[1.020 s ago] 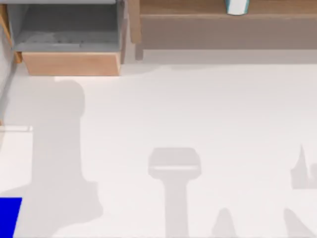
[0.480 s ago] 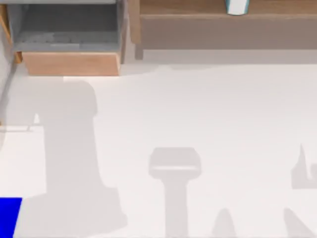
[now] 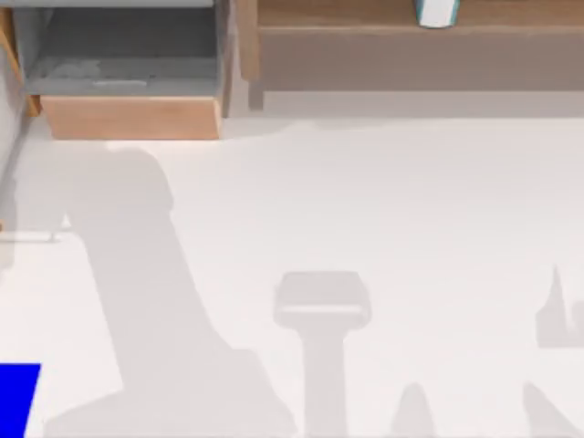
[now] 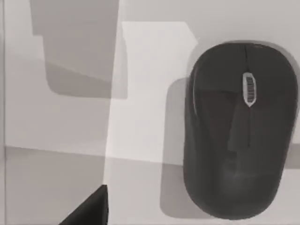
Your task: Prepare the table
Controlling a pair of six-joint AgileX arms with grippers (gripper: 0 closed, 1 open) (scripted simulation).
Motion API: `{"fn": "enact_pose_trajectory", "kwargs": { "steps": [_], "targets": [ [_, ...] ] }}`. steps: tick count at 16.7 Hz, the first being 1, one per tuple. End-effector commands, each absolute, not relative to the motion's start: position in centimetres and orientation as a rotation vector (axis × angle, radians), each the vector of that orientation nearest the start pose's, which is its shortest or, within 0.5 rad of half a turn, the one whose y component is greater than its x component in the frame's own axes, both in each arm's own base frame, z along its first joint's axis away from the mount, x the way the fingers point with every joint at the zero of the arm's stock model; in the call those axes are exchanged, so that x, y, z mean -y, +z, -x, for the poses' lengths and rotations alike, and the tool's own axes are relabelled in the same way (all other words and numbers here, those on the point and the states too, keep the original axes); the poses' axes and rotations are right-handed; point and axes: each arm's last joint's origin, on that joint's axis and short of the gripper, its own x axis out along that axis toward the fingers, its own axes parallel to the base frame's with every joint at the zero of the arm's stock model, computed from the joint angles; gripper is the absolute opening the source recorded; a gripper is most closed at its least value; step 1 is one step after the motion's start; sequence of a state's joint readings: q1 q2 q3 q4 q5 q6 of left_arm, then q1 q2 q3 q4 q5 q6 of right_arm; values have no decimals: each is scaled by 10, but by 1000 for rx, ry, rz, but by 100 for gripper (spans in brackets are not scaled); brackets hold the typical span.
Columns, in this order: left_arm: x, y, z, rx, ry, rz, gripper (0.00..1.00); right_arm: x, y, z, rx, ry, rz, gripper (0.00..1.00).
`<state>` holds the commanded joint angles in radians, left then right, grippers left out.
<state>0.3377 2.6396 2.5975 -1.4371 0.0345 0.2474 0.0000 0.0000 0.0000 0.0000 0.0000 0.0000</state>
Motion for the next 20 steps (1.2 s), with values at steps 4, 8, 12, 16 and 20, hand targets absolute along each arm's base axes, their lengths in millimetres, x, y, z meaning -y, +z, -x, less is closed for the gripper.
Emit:
{"fn": "enact_pose_trajectory", "kwargs": {
  "steps": [4,8,12,16,20],
  "targets": [
    [-175,148,-487,-1473,85,78,100,1,160,-106,0,0,0,100],
    [-172,139,-489,-1470,83,74,100,1,160,-106,0,0,0,100],
    [-172,139,-489,-1470,83,74,85,1,160,-106,0,0,0,100],
    [-172,139,-489,-1470,83,74,55,1,160,-106,0,0,0,100],
    [-172,139,-489,-1470,83,74,25,1,160,-106,0,0,0,100]
  ]
}}
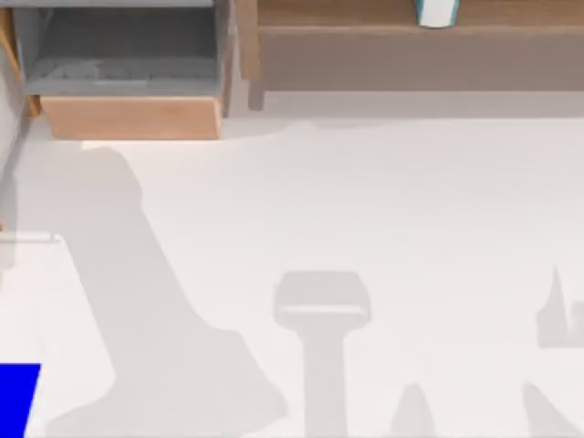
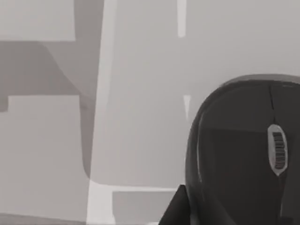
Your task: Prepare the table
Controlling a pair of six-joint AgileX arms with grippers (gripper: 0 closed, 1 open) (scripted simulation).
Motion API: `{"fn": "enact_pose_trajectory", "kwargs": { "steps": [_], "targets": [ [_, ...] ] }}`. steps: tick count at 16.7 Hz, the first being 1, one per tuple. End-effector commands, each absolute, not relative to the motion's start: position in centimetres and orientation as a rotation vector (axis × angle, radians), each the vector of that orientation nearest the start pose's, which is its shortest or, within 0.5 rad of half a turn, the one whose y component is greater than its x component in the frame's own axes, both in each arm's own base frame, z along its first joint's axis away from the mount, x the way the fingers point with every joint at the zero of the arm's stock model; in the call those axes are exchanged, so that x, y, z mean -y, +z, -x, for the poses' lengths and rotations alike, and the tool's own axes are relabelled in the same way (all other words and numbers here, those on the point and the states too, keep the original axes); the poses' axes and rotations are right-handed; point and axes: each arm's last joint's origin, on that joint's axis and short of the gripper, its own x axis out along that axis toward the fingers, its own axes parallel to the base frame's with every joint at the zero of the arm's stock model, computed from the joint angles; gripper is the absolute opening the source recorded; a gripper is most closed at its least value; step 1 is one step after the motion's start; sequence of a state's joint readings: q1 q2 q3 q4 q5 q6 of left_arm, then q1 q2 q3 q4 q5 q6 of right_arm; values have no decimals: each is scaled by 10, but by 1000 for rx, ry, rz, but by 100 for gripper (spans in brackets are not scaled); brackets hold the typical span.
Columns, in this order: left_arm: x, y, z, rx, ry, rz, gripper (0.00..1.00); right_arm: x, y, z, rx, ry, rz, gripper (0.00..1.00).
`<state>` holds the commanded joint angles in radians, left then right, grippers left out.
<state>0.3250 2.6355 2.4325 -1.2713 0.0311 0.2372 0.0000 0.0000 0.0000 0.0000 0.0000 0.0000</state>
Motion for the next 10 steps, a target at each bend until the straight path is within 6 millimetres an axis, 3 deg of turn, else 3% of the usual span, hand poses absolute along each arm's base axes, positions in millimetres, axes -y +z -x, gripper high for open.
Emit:
{"fn": "enact_pose_trajectory", "kwargs": {
  "steps": [3,10],
  "targets": [
    [-172,139,-489,-1470,83,74,2,1,160,-106,0,0,0,100],
    [-172,139,-489,-1470,83,74,0,1,160,-106,0,0,0,100]
  ]
}}
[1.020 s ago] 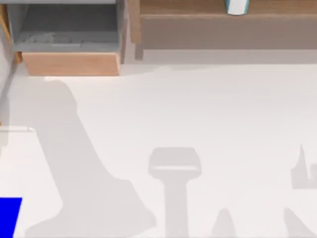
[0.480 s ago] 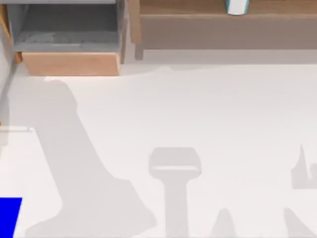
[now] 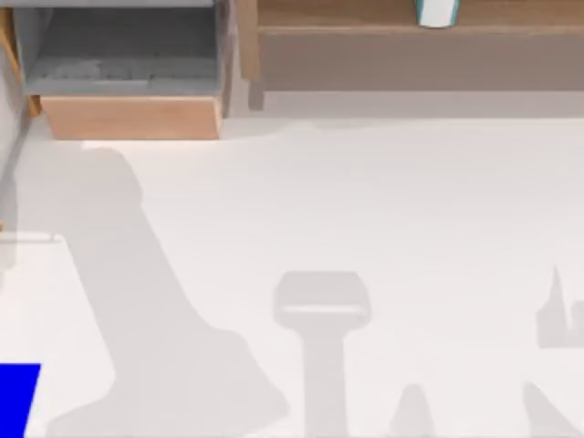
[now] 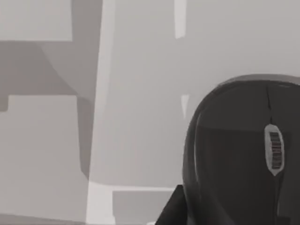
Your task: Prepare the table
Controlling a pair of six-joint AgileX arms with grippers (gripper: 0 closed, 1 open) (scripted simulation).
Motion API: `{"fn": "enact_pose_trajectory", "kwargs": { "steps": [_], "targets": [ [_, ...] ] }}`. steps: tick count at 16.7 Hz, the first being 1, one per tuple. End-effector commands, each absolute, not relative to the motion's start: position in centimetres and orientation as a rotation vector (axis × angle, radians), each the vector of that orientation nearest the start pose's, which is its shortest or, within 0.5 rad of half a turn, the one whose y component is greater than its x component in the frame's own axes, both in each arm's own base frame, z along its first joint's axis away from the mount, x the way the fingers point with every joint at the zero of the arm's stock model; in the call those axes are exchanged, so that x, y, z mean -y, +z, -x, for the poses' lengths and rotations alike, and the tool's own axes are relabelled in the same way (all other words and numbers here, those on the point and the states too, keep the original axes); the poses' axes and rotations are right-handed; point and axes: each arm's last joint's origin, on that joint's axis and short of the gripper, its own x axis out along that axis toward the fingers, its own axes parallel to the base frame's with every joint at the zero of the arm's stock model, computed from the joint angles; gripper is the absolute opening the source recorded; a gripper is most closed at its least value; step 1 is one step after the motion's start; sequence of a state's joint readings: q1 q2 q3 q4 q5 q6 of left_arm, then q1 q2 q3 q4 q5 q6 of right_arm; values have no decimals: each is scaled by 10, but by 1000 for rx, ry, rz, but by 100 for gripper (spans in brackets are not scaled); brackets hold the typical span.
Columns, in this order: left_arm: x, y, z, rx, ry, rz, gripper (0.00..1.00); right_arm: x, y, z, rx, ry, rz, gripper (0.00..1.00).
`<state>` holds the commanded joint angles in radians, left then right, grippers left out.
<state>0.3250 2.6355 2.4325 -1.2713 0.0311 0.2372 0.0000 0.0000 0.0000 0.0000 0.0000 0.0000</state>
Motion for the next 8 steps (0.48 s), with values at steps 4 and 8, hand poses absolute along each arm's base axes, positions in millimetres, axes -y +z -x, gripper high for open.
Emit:
{"fn": "enact_pose_trajectory", "kwargs": {
  "steps": [4,8],
  "targets": [
    [-173,143,-488,-1463,85,73,0,1,160,-106,0,0,0,100],
    [-175,180,-477,-1413,79,56,0,1,160,-106,0,0,0,100]
  ]
}}
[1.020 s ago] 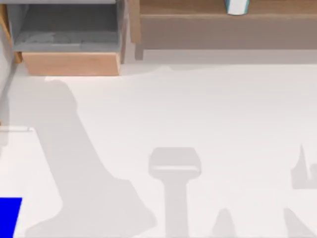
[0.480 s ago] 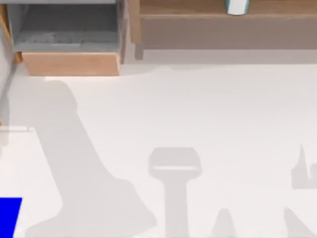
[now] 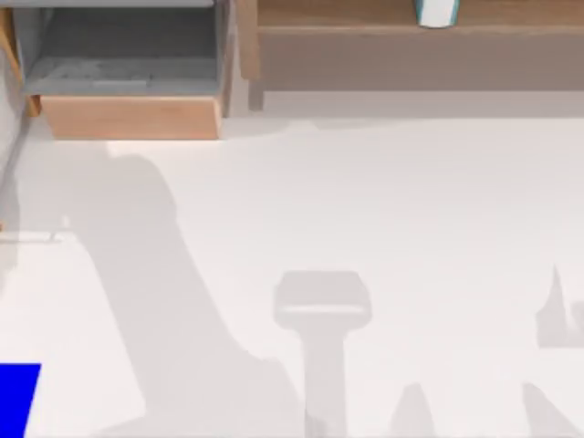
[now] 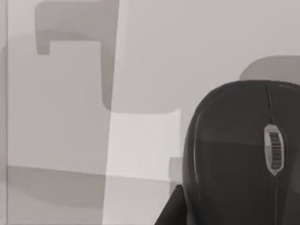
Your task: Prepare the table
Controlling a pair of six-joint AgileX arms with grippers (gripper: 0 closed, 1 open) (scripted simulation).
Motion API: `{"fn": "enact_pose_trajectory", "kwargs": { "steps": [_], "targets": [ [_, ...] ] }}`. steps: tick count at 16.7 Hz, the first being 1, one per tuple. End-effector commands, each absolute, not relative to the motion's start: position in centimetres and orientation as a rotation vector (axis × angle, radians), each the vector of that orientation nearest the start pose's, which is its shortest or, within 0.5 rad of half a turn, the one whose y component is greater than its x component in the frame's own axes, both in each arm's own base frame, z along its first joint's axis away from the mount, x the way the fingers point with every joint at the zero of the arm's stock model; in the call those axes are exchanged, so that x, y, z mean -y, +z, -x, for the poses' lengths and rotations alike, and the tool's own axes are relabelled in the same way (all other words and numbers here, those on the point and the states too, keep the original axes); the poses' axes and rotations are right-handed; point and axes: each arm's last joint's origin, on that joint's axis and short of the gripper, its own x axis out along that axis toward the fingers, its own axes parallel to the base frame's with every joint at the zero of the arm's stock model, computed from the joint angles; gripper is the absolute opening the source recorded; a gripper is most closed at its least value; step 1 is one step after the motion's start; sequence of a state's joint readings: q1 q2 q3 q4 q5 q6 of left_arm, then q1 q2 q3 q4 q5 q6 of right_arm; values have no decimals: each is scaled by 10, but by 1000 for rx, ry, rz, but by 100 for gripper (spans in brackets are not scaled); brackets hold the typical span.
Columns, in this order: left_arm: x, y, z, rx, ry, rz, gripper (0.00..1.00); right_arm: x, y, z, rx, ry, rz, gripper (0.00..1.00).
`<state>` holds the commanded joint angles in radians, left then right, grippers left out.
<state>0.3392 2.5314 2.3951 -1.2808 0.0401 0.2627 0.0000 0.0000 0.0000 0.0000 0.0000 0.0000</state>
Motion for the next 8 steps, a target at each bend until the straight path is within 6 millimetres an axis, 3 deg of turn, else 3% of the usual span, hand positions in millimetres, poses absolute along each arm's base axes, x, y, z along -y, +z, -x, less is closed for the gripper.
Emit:
{"fn": "enact_pose_trajectory", "kwargs": {
  "steps": [4,8],
  "targets": [
    [-165,237,-455,-1311,57,-3,0,1,160,-106,0,0,0,100],
    [-144,293,-420,-1204,20,-78,0,1,160,-106,0,0,0,100]
  ]
}}
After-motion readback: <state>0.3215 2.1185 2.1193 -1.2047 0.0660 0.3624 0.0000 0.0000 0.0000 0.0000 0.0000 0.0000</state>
